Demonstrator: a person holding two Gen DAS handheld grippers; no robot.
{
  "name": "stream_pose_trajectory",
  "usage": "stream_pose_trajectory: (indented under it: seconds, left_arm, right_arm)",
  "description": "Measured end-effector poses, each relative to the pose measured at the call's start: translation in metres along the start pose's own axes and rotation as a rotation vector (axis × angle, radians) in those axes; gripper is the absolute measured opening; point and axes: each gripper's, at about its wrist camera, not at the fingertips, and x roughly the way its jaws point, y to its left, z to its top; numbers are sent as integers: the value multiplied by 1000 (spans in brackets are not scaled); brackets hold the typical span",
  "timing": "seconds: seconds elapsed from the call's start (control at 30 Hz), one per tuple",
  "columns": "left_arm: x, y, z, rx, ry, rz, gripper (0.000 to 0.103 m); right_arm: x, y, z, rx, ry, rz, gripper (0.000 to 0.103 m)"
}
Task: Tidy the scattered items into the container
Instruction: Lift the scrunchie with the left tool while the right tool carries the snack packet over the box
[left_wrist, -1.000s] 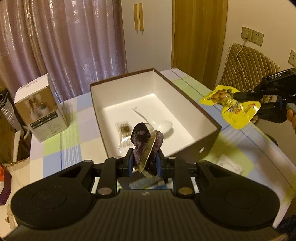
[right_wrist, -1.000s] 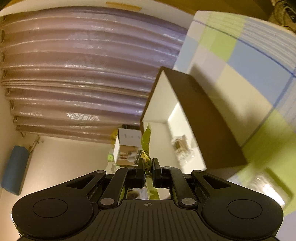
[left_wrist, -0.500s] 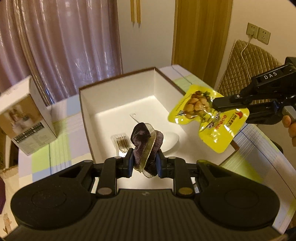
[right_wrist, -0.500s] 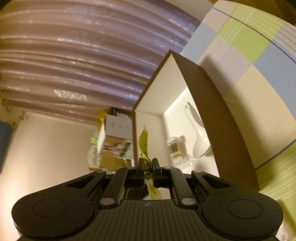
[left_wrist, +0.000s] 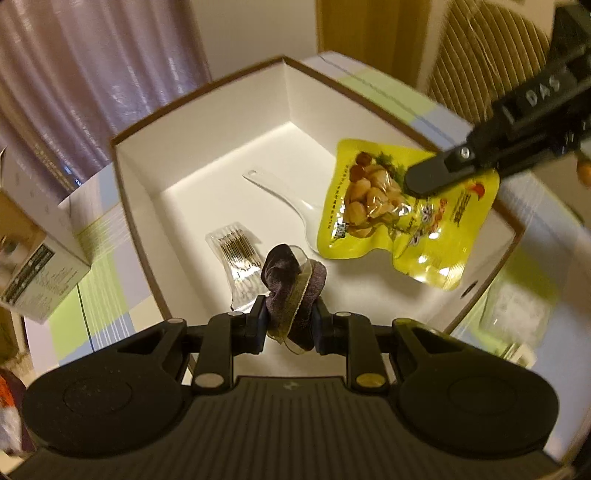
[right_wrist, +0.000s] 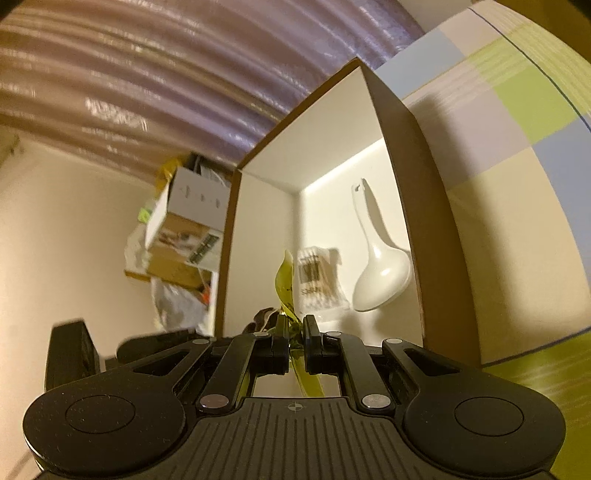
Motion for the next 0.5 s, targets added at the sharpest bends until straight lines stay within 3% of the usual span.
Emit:
stream_pose_trajectory:
  seconds: [0.17,0.27,0.5]
  left_arm:
    - [23,-4,3,124,87,-31,20]
    - [38,-8,2,187,138,0,20]
    - [50,-13,-2,211,192,-58,23]
  right_arm:
    - [8,7,-1,-67,25,-52,10]
    - [11,12,0,-107,42,-79,10]
    - [21,23,-4,-220,85,-145,10]
